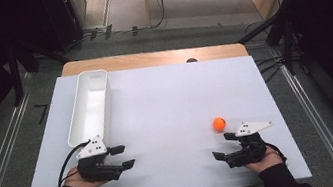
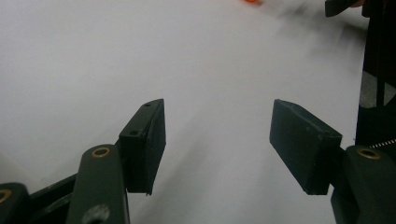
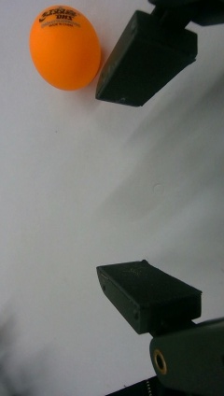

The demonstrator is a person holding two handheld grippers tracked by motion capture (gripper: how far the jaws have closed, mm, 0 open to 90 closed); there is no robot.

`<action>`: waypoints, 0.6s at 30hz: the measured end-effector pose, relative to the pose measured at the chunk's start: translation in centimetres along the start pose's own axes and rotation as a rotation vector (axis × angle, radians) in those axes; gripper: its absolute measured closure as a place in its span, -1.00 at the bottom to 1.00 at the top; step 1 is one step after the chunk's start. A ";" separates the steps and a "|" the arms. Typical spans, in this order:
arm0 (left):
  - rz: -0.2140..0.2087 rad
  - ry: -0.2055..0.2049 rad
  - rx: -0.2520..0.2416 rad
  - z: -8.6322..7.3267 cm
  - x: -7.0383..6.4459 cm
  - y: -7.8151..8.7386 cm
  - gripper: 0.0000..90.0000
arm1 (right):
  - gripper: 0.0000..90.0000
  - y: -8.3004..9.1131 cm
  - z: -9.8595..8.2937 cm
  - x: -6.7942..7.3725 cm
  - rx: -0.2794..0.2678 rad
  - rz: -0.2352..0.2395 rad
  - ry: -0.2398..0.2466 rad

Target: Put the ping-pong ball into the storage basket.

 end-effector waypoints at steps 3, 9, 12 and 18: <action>0.001 0.003 -0.002 0.0 0.1 0.0 -0.18 | -0.71 0.0 0.0 0.0 0.002 -0.001 0.003; -0.002 0.013 -0.002 0.0 0.2 0.1 -0.18 | -0.71 0.2 -0.1 -0.1 0.001 -0.006 -0.009; -0.002 0.011 0.004 0.0 0.1 0.1 -0.19 | -0.72 0.2 -0.1 -0.2 -0.004 -0.005 -0.004; -0.006 0.011 0.014 -0.2 0.1 0.0 -0.21 | -0.71 0.2 0.0 -0.2 -0.004 -0.005 -0.012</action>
Point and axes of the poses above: each handheld gripper's, and its own axes: y roughly backward along the jaws, z roughly out of its top, x roughly to its left, the point moved 3 cm from there along -y, roughly forward along the jaws, and after that the axes turned 8 degrees about -z, right-handed, at the moved point
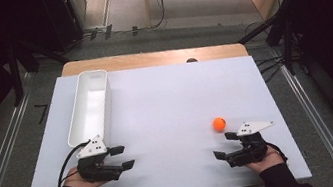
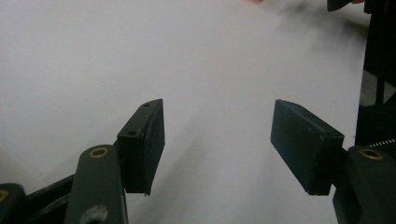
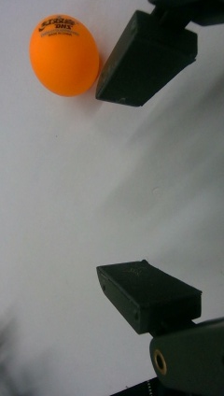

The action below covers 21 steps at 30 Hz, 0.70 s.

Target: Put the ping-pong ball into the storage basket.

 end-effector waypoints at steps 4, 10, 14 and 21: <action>0.001 0.003 -0.005 -0.1 -0.1 0.1 -0.21 | -0.71 -0.2 0.1 0.0 0.004 0.003 0.011; -0.001 0.003 0.002 -0.1 -0.1 0.0 -0.21 | -0.72 -0.3 0.2 0.1 0.007 0.008 0.018; -0.002 0.004 0.006 -0.1 -0.1 0.0 -0.21 | -0.71 -0.3 0.1 0.1 0.011 0.007 0.007; -0.007 0.007 0.007 -0.1 -0.1 0.0 -0.21 | -0.72 -0.3 0.2 0.1 0.010 0.011 0.019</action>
Point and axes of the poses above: each handheld gripper's, and its own axes: y roughly backward along the jaws, z roughly out of its top, x roughly to its left, the point moved 3 cm from there along -y, roughly forward along the jaws, and after that the axes turned 8 degrees about -z, right-handed, at the moved point
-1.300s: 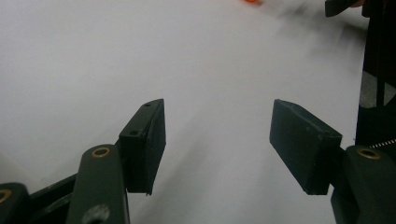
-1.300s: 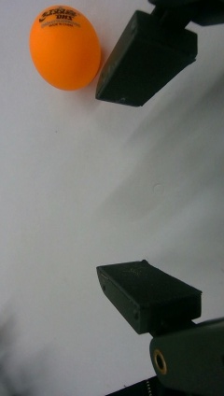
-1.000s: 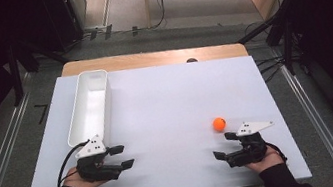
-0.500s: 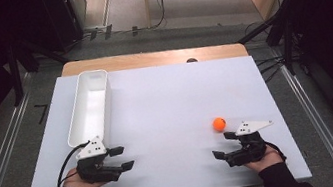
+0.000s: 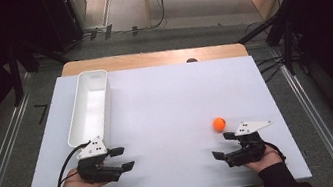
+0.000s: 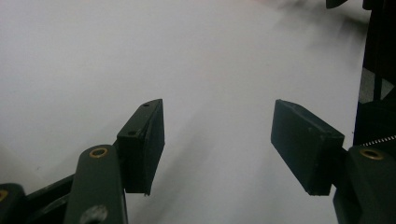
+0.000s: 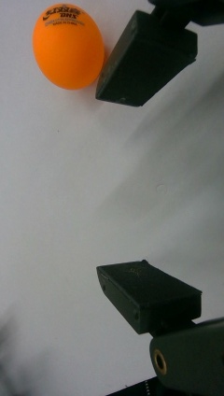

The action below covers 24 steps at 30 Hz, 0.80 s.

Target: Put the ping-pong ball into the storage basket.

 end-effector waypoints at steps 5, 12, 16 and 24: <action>0.002 0.001 0.005 0.0 0.0 0.0 -0.21 | -0.71 0.0 0.0 0.0 -0.003 -0.001 -0.002; 0.004 0.010 0.001 0.0 0.1 0.0 -0.21 | -0.72 0.0 0.0 0.0 0.001 -0.001 -0.003; 0.009 0.013 -0.008 0.1 0.0 0.0 -0.21 | -0.71 0.0 0.0 0.0 0.001 -0.001 -0.003; 0.004 0.023 -0.031 1.0 -0.9 -0.9 -0.32 | -0.72 0.0 -0.1 0.0 0.003 -0.005 -0.005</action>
Point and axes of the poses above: each handheld gripper's, and its own axes: y roughly backward along the jaws, z roughly out of its top, x roughly to its left, the point moved 3 cm from there along -y, roughly forward along the jaws, and after that the axes turned 8 degrees about -z, right-handed, at the moved point
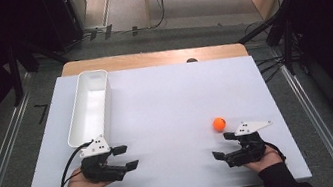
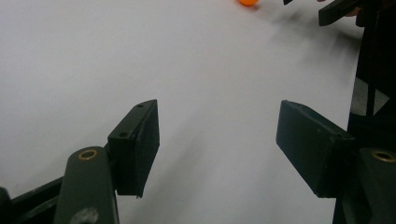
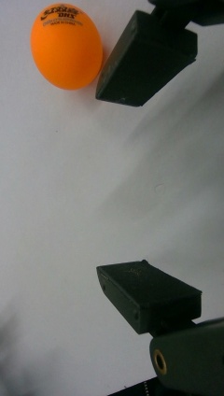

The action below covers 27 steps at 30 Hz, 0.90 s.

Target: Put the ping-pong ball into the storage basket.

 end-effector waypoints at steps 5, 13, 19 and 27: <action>0.010 0.011 0.001 0.4 -0.2 -0.5 -0.41 | -0.71 0.0 0.0 0.0 0.001 0.000 0.003; 0.016 0.027 -0.008 1.2 -0.1 -1.4 -0.57 | -0.72 0.0 -0.1 0.0 0.003 0.001 0.001; 0.008 0.001 0.003 1.9 -0.3 -2.2 -0.57 | -0.71 0.0 -0.1 0.1 0.007 0.003 -0.003; 0.031 0.019 -0.018 2.8 0.2 -2.8 -0.71 | -0.71 0.0 -0.1 0.0 0.008 0.002 -0.002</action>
Point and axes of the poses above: each handheld gripper's, and its own axes: y roughly backward along the jaws, z roughly out of its top, x roughly to its left, the point moved 3 cm from there along -y, roughly forward along the jaws, and after that the axes turned 8 degrees about -z, right-handed, at the moved point
